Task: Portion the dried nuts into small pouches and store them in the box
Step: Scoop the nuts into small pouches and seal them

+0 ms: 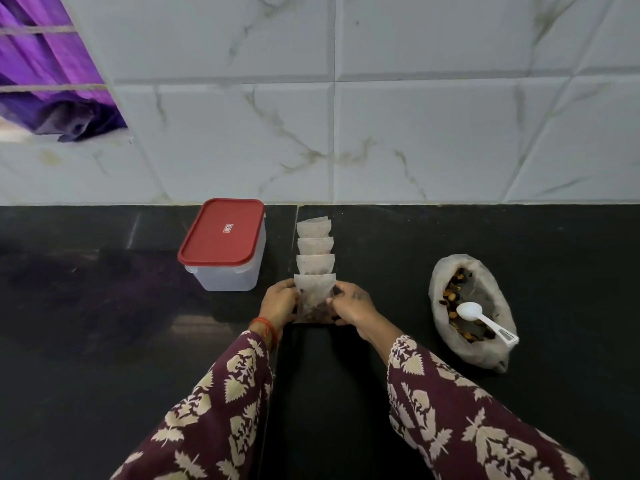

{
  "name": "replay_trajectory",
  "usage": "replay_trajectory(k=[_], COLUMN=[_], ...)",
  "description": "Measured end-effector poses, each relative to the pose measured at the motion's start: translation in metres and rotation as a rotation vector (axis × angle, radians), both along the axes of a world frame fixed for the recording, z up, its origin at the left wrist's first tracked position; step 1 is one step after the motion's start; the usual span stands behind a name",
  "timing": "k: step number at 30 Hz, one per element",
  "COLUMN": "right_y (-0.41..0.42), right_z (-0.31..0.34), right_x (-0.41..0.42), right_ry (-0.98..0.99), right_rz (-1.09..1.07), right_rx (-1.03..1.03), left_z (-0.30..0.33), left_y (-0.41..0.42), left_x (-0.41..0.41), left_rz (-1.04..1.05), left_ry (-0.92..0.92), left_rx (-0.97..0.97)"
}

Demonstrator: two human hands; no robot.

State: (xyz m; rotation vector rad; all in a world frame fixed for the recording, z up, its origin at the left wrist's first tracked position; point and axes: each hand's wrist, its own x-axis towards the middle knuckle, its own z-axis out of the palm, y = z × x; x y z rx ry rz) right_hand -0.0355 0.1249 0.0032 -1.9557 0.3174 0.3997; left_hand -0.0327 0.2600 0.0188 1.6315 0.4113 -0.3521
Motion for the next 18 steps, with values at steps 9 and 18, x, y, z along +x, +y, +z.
replay_trajectory(k=[9, 18], right_y=[-0.024, -0.129], right_z=[0.005, 0.022], right_x=[-0.02, -0.072], right_ry=[-0.106, -0.666], right_rz=[0.007, -0.095], right_rx=[-0.084, -0.772], left_z=[-0.007, -0.004], left_y=[-0.01, -0.106], left_x=[-0.022, -0.052], left_rz=[-0.114, -0.384], left_ry=[-0.328, -0.883], left_rx=[0.508, 0.729])
